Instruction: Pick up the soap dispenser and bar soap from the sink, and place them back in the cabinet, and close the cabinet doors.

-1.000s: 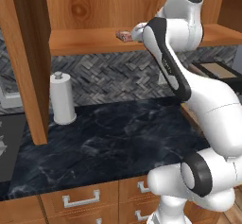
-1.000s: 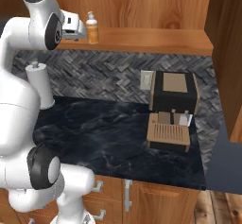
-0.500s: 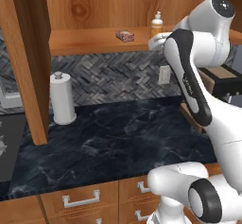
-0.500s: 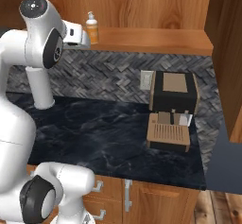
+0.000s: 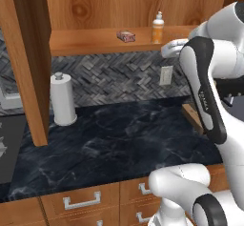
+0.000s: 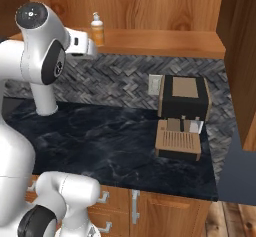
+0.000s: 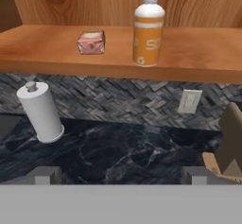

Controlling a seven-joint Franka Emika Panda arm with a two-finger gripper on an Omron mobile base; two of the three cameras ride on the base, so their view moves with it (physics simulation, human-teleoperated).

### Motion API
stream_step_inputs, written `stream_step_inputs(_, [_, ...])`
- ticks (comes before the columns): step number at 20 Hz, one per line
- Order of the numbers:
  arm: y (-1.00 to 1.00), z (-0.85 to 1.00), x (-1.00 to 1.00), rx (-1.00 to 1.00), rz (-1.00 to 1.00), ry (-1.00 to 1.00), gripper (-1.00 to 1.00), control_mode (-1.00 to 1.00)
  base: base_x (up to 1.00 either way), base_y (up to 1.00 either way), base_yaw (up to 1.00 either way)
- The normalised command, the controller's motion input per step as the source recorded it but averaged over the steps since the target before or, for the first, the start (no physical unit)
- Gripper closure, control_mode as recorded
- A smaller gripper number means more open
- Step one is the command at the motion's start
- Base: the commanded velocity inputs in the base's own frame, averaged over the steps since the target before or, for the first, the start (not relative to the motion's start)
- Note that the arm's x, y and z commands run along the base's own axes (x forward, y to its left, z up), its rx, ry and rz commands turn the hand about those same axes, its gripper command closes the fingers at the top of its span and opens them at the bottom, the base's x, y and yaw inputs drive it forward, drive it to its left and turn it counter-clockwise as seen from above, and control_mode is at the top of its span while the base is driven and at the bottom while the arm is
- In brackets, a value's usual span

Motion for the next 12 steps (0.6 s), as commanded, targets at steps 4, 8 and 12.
stream_step_inputs(4, [-0.25,0.0,-0.29,0.0,0.0,0.0,-1.0,-1.0,0.0,0.0,0.0])
stream_step_inputs(8, [-0.14,0.0,-0.31,0.0,0.0,0.0,-1.0,-1.0,0.0,0.0,0.0])
stream_step_inputs(12, [0.0,0.0,-0.34,0.0,-0.1,0.0,-1.0,-1.0,0.0,0.0,0.0])
